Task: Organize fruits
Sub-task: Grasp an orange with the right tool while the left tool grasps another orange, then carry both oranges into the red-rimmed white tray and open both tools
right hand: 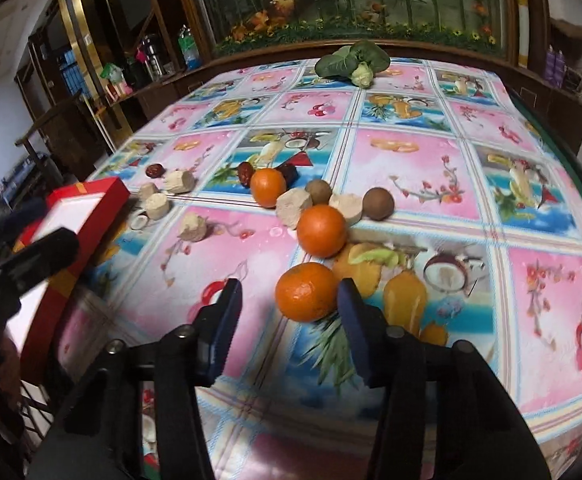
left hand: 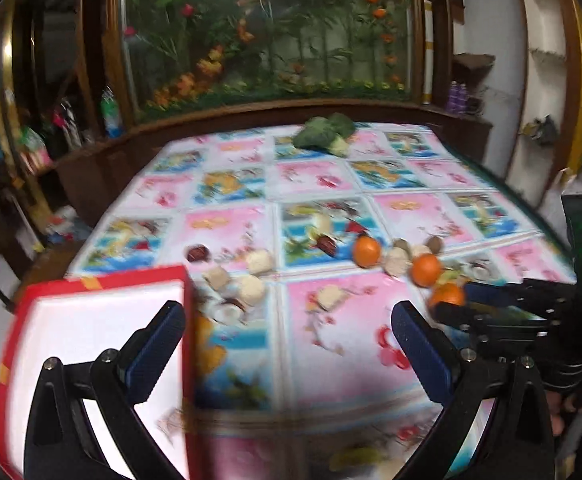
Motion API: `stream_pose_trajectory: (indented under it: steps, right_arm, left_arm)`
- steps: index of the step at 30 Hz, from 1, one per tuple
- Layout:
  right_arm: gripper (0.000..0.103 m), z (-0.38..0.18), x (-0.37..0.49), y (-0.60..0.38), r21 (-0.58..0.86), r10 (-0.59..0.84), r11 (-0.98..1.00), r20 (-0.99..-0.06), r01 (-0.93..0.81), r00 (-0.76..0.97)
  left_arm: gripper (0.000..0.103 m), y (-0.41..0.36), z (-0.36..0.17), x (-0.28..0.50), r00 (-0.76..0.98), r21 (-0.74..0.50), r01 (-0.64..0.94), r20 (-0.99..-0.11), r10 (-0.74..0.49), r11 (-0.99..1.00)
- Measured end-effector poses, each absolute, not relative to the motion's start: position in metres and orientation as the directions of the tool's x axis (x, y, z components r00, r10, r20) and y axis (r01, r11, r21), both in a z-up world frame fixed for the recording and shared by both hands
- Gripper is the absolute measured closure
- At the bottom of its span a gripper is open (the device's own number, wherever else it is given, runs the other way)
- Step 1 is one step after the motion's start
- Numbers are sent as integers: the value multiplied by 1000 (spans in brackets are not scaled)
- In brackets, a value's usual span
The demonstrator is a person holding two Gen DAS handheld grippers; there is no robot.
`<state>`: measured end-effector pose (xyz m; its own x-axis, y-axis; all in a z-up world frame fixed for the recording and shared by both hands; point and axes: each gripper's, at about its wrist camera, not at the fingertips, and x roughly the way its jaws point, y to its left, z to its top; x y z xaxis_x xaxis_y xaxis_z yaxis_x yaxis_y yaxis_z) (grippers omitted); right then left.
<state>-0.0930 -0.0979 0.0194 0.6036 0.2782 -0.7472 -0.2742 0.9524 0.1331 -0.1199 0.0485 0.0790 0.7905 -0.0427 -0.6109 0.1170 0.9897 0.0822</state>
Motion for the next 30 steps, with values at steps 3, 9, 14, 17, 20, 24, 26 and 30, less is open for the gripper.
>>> stream_pose_trajectory:
  steps: [3, 9, 14, 17, 20, 24, 26, 30]
  right_arm:
    - [68, 19, -85, -111, 175, 315, 942, -758, -288, 571]
    - [69, 27, -86, -162, 253, 345, 938, -720, -236, 602]
    - [69, 41, -84, -227, 338, 324, 933, -629, -126, 707]
    - [69, 40, -80, -239, 377, 349, 917, -609, -126, 712]
    - [69, 33, -75, -241, 415, 382, 899, -592, -138, 710]
    - [69, 31, -74, -243, 442, 412, 884, -576, -155, 706]
    - [69, 32, -76, -241, 434, 412, 885, -567, -166, 714]
    - [69, 29, -73, -237, 430, 418, 886, -578, -174, 701]
  left_arm:
    - [0, 43, 81, -110, 775, 56, 151, -627, -83, 987]
    - [5, 3, 66, -77, 679, -18, 232, -713, -175, 973]
    - [41, -36, 39, -53, 579, -58, 260, -790, -203, 964]
    - [49, -50, 25, -42, 522, -102, 266, -820, -232, 959]
    - [55, -62, 18, -38, 496, -116, 274, -834, -243, 955]
    - [60, -72, 16, -33, 496, -112, 289, -832, -248, 951]
    - [69, -74, 15, -30, 502, -113, 294, -827, -254, 949]
    - [70, -74, 14, -27, 519, -133, 311, -806, -285, 941]
